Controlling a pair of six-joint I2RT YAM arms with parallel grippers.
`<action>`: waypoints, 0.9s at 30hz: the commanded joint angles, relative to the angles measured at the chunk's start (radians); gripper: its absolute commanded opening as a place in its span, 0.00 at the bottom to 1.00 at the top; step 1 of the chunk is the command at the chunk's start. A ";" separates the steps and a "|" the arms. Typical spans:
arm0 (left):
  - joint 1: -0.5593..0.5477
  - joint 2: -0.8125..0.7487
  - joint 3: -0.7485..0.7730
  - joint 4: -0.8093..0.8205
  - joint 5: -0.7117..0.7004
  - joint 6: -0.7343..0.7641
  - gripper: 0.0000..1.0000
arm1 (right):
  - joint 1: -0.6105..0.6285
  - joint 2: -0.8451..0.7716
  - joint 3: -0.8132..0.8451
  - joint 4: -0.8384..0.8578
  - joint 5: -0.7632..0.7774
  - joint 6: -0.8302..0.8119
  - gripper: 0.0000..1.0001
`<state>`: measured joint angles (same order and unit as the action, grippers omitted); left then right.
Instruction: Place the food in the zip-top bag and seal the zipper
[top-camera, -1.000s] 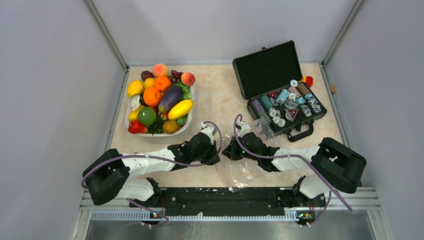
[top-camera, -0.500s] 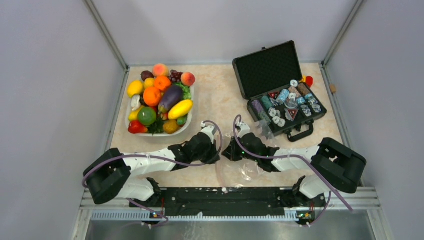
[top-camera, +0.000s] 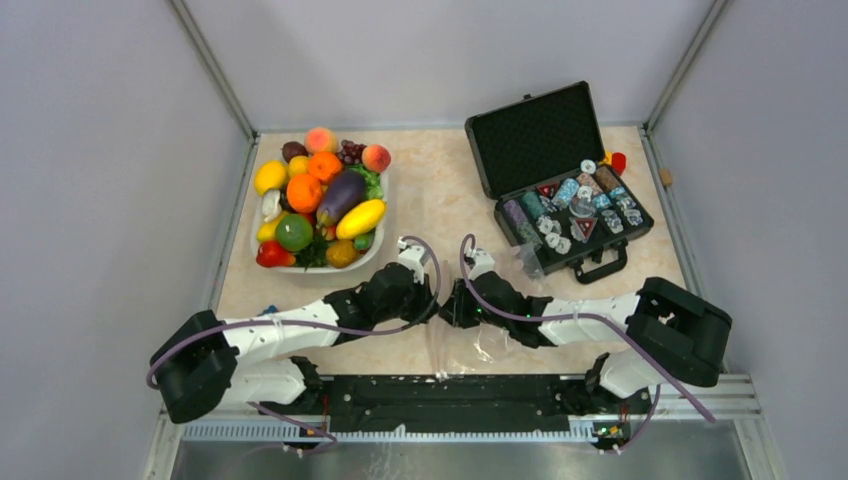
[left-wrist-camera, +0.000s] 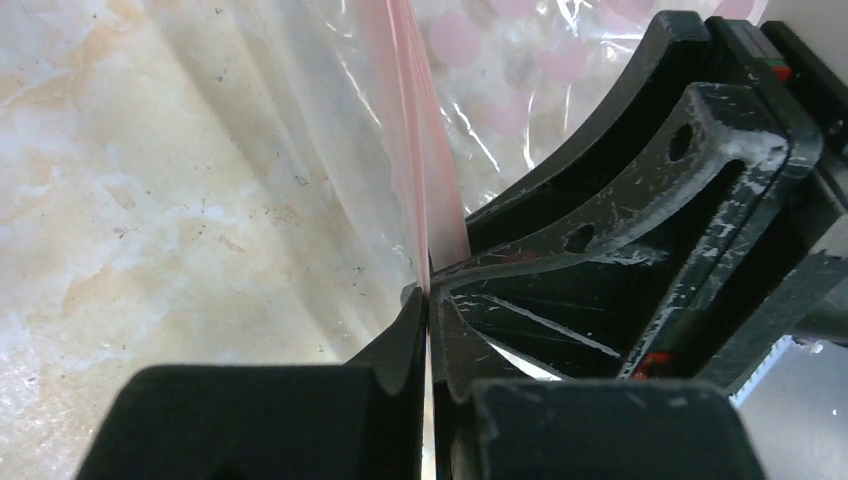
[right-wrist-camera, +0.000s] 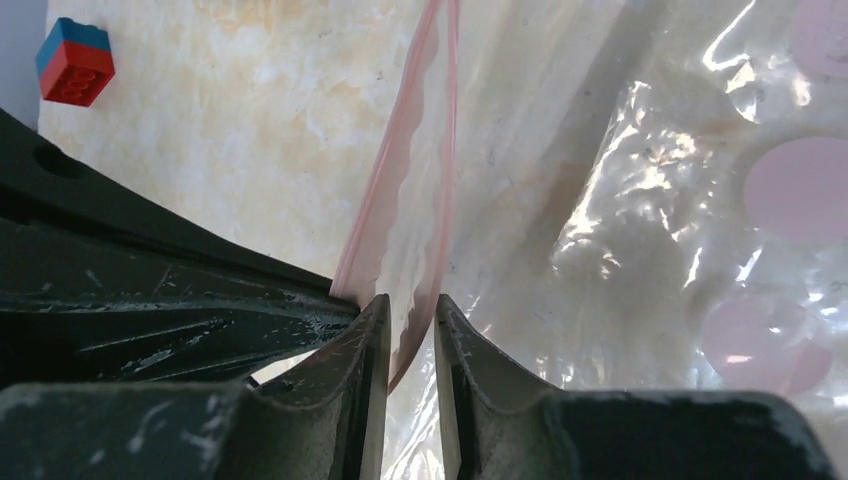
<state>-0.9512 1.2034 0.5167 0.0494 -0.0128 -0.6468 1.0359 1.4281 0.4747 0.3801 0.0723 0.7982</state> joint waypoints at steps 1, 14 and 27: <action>-0.008 -0.055 0.014 0.011 -0.032 0.016 0.00 | 0.052 -0.027 0.086 -0.044 0.113 0.046 0.20; -0.006 -0.145 0.091 -0.275 -0.364 0.026 0.02 | 0.127 -0.256 0.169 -0.377 0.438 0.051 0.00; -0.005 -0.172 0.164 -0.102 -0.044 0.107 0.71 | 0.126 -0.349 0.194 -0.415 0.457 0.026 0.00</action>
<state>-0.9539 1.0237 0.6132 -0.1165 -0.1406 -0.5758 1.1568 1.1122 0.6247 -0.0463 0.4992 0.8307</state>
